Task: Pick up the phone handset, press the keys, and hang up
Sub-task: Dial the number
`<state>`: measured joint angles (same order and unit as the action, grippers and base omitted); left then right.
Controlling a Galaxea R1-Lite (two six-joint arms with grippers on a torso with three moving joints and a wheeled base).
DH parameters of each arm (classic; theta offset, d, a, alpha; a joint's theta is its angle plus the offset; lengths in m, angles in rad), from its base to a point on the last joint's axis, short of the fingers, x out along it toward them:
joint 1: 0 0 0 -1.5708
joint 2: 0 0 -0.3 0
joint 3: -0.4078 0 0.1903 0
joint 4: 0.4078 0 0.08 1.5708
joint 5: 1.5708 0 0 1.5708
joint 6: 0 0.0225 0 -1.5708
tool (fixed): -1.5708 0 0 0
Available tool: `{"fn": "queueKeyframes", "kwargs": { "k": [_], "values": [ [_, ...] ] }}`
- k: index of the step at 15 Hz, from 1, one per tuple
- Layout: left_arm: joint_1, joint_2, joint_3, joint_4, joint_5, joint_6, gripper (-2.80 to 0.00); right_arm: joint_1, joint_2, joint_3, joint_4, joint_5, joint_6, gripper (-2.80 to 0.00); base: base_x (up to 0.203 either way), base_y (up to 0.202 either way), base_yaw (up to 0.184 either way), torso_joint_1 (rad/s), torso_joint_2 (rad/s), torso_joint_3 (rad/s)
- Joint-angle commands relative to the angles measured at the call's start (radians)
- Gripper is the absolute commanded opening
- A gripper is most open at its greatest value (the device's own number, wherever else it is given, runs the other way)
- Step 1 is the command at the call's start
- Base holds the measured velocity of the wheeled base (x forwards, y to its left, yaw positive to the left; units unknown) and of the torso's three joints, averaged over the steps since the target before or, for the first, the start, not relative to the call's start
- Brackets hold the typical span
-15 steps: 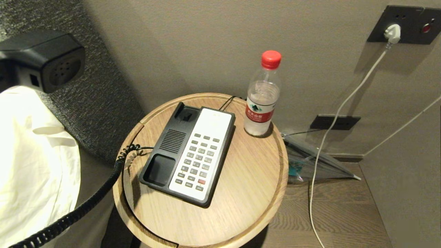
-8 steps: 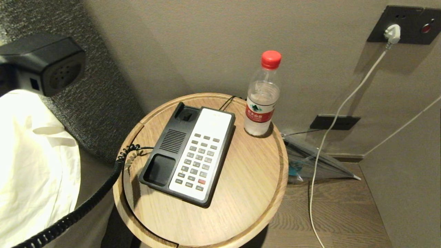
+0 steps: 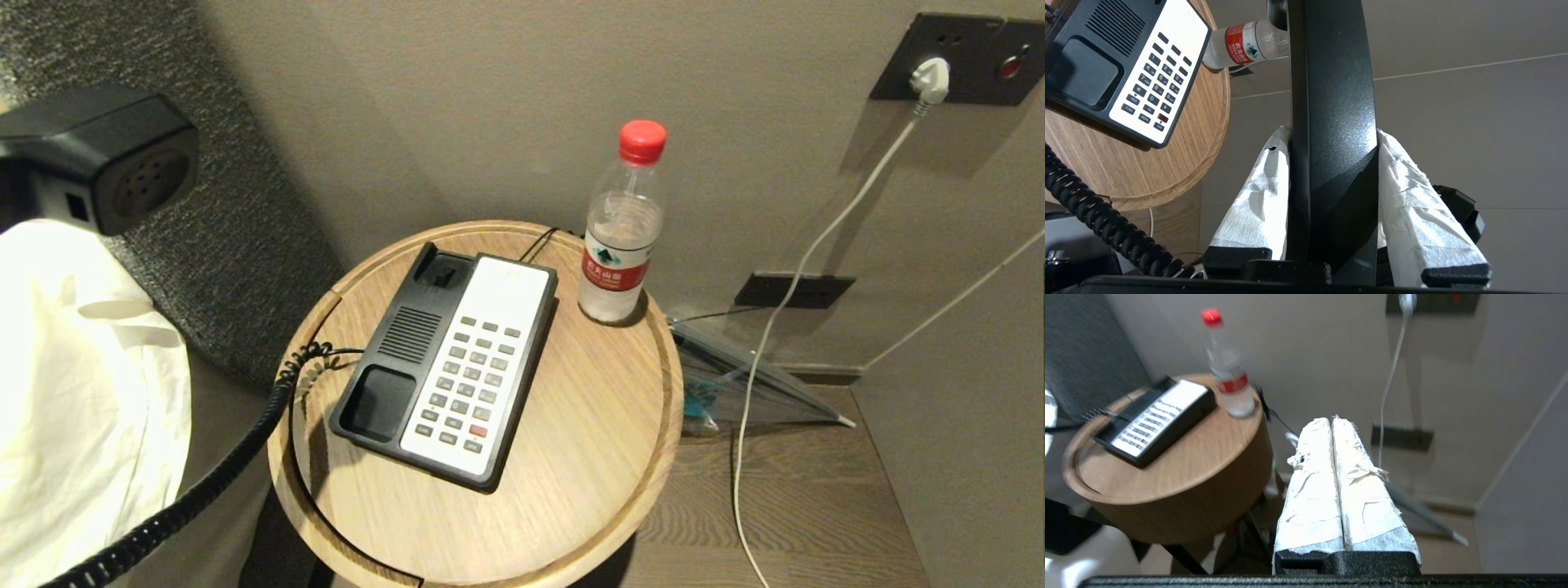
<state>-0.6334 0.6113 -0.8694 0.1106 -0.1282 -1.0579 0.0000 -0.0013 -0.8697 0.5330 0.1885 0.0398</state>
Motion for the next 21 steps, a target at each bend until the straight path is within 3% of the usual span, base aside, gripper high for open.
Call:
{"fn": "queueKeyframes", "kwargs": {
  "k": [1, 4, 8, 10, 15, 21],
  "values": [
    [0.000, -0.003, -0.002, 0.000, -0.001, -0.007, -2.80, 0.000, -0.006, -0.060, 0.011, 0.004, 0.000, -2.80, 0.000, 0.000, 0.000, 0.000, 0.00, 0.000],
    [0.000, -0.007, 0.004, 0.002, -0.001, -0.004, -2.80, 0.000, 0.069, -0.152, 0.013, 0.011, 0.006, -2.80, 0.000, 0.000, 0.000, 0.000, 0.00, 0.000],
    [0.000, -0.005, 0.021, 0.000, -0.001, -0.002, -2.80, -0.002, 0.371, -0.315, -0.031, 0.030, 0.053, -2.80, 0.000, 0.000, 0.000, 0.000, 0.00, 0.000],
    [0.000, -0.007, 0.023, 0.001, -0.001, -0.004, -2.80, -0.002, 0.410, -0.276, -0.047, 0.070, 0.061, -2.80, 0.000, 0.000, 0.000, 0.000, 0.00, 0.000],
    [0.000, -0.007, 0.030, -0.001, 0.000, -0.002, -2.80, -0.002, 0.569, -0.271, -0.048, 0.265, 0.026, -2.80, 0.000, 0.000, 0.000, 0.000, 0.00, 0.000],
    [0.000, -0.011, 0.036, 0.000, 0.001, -0.005, -2.80, -0.002, 0.811, -0.318, -0.048, 0.380, 0.004, -2.80, 0.000, 0.000, 0.000, 0.000, 0.00, 0.000]
  ]
}}
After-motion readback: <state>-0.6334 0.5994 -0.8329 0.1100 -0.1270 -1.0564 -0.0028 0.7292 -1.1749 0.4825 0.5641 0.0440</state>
